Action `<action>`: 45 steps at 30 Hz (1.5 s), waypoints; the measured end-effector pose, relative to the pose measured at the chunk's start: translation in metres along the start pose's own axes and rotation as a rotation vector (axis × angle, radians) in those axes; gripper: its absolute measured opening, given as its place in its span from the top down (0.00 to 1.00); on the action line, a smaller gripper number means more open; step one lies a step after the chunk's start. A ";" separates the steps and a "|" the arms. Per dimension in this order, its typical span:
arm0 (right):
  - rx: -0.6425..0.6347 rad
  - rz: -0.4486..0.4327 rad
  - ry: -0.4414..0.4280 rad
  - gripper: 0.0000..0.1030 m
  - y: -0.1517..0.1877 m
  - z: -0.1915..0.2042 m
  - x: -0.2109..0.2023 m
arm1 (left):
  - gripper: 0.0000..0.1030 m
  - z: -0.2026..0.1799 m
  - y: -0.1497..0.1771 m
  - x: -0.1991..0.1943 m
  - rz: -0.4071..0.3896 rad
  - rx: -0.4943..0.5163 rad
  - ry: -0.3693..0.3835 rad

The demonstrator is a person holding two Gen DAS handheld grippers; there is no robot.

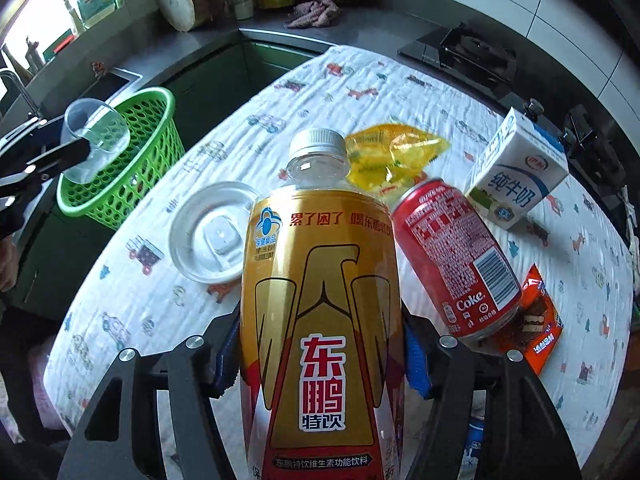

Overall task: Collect trash
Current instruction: 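Carry cup and bottle over the green wastebasket and open both tools to drop them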

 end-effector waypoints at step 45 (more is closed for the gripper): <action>-0.055 -0.161 -0.263 0.39 -0.204 0.229 0.090 | 0.22 0.184 0.060 -0.017 0.087 -0.304 -0.343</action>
Point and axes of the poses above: each gripper's, at about its wrist camera, not at the fingertips, and x roughly the way its jaws point, z to its left, y to its underside, the point moved 3 cm from there along x, roughly the way its jaws point, and after that the axes turned 5 degrees about -x, right-handed, at the moved point
